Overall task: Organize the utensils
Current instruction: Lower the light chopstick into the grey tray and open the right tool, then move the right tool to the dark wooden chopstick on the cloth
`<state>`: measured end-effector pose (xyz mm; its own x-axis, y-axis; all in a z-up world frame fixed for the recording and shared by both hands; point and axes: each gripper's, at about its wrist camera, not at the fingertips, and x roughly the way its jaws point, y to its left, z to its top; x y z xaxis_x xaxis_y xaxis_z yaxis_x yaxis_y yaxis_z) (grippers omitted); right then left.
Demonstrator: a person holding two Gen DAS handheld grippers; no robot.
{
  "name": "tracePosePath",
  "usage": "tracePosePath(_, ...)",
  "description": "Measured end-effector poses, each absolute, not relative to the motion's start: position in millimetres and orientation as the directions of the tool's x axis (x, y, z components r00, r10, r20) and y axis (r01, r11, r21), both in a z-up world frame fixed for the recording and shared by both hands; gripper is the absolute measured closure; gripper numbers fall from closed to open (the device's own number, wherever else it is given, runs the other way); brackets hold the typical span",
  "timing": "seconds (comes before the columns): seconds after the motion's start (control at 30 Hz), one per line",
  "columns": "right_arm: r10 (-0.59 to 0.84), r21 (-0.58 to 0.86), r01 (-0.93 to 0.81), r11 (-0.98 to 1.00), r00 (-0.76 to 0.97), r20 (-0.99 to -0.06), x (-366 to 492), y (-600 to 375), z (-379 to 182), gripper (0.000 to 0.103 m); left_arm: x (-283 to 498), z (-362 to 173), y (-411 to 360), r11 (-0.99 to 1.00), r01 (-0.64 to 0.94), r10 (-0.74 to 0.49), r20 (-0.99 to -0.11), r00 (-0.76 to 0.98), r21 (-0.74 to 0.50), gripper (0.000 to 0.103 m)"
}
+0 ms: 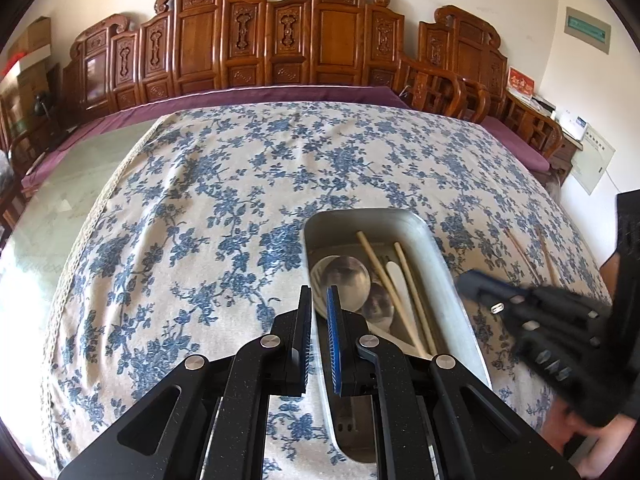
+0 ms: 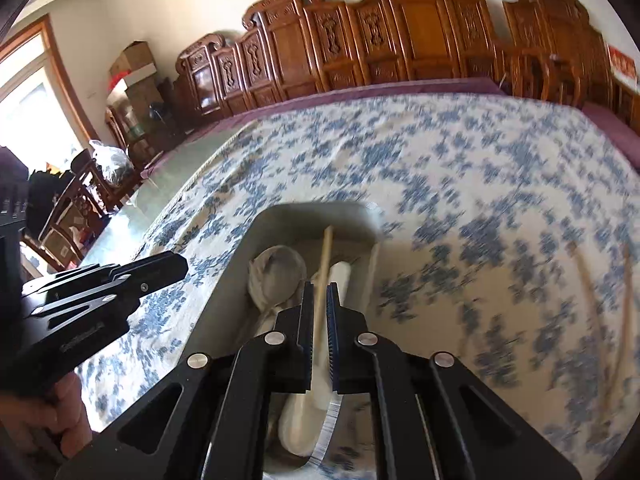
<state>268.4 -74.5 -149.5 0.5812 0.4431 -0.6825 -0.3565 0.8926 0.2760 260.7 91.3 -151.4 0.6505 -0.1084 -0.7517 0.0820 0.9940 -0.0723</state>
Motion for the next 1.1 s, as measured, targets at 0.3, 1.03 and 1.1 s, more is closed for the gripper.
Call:
tracePosePath(0.3, 0.313, 0.125, -0.321, 0.939, 0.645, -0.697, 264.5, -169.5, -136.5, 0.094, 254.4, -147.2, 56.4, 0.99, 0.131, -0.129, -0.736, 0.664, -0.055, 0.07)
tracePosePath(1.03, 0.15, 0.098, -0.12, 0.988, 0.594, -0.791, 292.3, -290.4, -200.6, 0.072, 237.2, -143.5, -23.1, 0.976, 0.215, -0.134, -0.722, 0.679, 0.021, 0.042)
tracePosePath(1.1, 0.151, 0.106, -0.112, 0.988, 0.568, -0.809, 293.6, -289.4, -208.9, 0.071, 236.6, -145.3, -29.6, 0.975, 0.22, -0.139, -0.726, 0.674, 0.017, 0.042)
